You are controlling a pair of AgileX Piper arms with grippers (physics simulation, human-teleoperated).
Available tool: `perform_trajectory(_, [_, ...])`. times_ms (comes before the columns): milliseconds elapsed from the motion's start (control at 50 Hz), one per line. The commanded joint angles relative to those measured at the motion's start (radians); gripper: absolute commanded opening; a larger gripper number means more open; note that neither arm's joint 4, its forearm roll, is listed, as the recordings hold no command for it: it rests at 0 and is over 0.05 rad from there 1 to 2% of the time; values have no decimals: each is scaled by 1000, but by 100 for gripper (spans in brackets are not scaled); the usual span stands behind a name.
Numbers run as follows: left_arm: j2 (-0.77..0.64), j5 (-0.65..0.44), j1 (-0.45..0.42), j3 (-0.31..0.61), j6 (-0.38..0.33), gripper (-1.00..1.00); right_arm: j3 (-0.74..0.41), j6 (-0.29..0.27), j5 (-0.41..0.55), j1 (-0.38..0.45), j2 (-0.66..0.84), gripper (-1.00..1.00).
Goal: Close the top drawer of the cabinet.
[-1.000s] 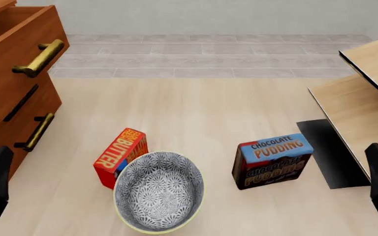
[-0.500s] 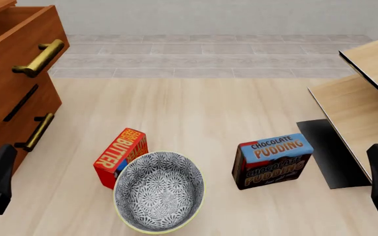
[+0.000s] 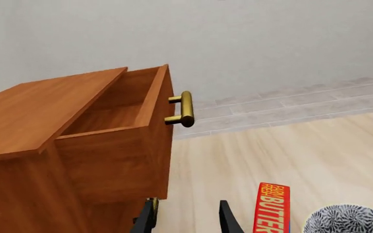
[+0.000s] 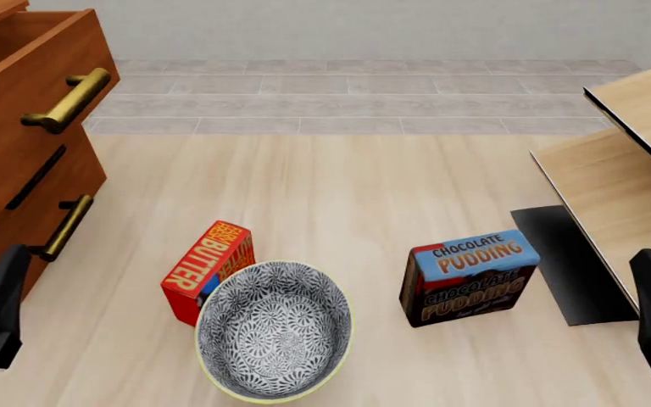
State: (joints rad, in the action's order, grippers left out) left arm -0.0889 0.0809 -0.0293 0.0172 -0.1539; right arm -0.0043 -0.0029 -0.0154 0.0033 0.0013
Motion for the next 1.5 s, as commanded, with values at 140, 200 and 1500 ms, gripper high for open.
perform_trajectory(140, [-100, 82, -17, 52, -95, 100, 0, -10, -1, 3, 0, 100])
perform_trajectory(200, [-135, 114, -27, 53, -98, 100, 0, -9, -4, 1, 0, 100])
perform_trajectory(1500, [-610, 584, -108, 39, -590, 100, 4, 2, -23, -26, -1, 100])
